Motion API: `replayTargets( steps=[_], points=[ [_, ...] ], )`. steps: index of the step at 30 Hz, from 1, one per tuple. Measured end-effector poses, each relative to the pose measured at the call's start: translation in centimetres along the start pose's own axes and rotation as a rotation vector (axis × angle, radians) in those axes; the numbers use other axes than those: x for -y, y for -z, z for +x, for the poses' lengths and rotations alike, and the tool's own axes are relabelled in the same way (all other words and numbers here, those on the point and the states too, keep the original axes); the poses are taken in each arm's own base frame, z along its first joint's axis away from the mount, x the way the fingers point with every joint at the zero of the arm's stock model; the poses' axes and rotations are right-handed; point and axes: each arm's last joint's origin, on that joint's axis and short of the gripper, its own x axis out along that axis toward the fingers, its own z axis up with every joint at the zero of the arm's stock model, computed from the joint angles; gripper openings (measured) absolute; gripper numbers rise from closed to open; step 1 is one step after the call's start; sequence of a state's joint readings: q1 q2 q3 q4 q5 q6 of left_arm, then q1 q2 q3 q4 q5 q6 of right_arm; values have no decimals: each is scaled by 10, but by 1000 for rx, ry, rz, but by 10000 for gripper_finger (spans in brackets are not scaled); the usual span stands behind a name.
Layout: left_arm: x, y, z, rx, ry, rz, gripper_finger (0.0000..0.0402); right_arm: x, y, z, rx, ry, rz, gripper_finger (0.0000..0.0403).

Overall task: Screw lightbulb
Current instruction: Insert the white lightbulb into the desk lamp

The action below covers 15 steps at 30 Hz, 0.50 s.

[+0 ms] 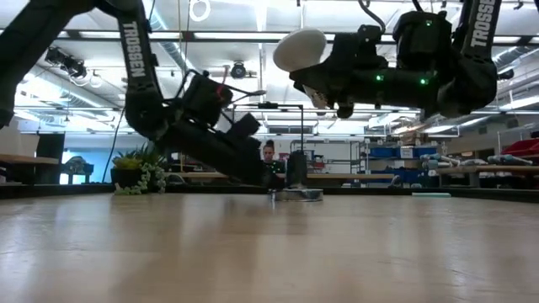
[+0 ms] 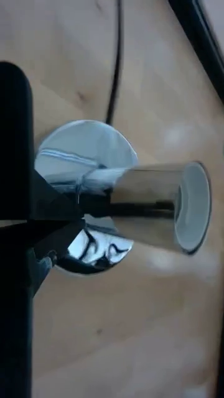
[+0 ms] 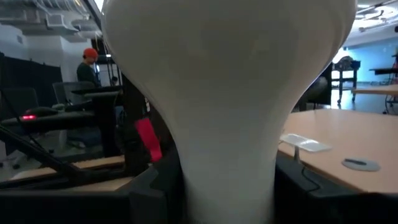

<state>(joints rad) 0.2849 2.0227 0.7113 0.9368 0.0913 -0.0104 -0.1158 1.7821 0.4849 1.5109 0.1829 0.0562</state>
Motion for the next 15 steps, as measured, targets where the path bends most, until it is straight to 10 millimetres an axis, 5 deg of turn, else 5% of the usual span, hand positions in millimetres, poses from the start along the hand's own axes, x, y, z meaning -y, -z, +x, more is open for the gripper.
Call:
replayTargets(
  steps=[8,15],
  points=[
    [12,-1,15,13,30,9,0,3,6,0,9,13,22,165],
    [14,0,15,18,37,-10,0,13,36,14,-58,77,6,164]
  ],
)
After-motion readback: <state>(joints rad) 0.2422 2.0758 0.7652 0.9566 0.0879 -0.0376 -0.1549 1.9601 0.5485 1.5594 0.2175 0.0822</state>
